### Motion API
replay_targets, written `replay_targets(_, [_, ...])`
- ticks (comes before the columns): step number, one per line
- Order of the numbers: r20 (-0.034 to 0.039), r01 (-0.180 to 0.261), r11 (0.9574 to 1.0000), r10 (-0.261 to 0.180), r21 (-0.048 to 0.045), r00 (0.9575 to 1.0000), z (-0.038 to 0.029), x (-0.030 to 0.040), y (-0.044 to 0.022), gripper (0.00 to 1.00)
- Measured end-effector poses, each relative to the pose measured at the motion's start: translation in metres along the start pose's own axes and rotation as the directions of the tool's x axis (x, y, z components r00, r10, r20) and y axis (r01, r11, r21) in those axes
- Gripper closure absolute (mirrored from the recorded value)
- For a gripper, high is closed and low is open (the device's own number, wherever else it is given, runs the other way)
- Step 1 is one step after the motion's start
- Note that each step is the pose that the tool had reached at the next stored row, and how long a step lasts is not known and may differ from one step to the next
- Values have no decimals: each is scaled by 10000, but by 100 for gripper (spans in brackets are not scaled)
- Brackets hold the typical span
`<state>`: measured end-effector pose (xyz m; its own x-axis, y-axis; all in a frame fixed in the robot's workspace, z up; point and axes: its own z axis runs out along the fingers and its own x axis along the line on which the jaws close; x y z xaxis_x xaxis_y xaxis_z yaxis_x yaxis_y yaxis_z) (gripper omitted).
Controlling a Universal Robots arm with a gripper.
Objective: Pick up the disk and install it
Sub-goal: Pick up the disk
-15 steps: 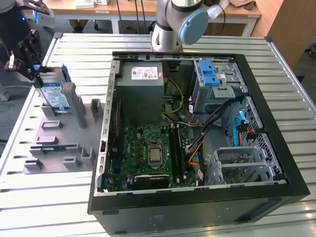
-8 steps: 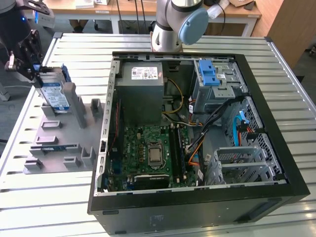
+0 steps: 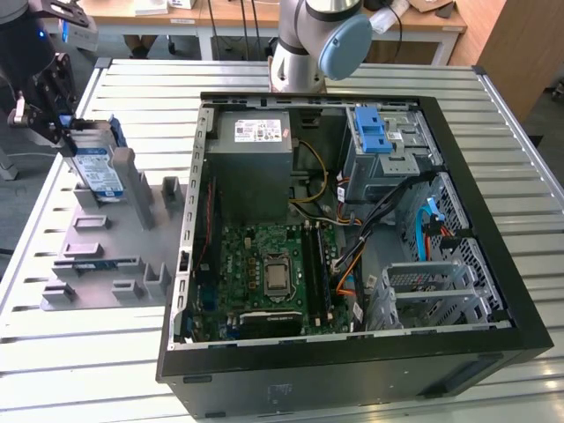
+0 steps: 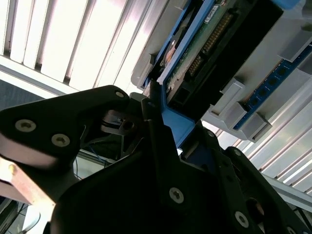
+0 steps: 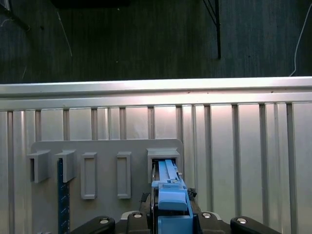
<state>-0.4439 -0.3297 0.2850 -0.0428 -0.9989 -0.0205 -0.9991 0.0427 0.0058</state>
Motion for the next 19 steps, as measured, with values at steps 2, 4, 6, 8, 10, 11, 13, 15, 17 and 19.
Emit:
replay_targets(2, [0, -2, 10000, 2, 0, 10000, 0, 0, 0, 63])
replay_targets(4, [0, -4, 10000, 4, 0, 10000, 0, 0, 0, 63])
replay_targets(6, [0, -6, 10000, 6, 0, 10000, 0, 0, 0, 63])
replay_targets(8, [1, -9, 10000, 9, 1, 10000, 0, 0, 0, 62])
replay_targets(10, [0, -10, 10000, 10, 1, 10000, 0, 0, 0, 56])
replay_targets(11, [1, -10, 10000, 10, 2, 10000, 0, 0, 0, 56])
replay_targets(13, [-1, -10, 10000, 10, -2, 10000, -8, 0, 0, 56])
replay_targets(15, [1, -10, 10000, 10, 2, 10000, -12, 0, 0, 56])
replay_targets(17, [2, -10, 10000, 10, 3, 10000, -13, -1, 0, 56])
replay_targets(19, [0, -10, 10000, 10, 0, 10000, -15, -2, 0, 56])
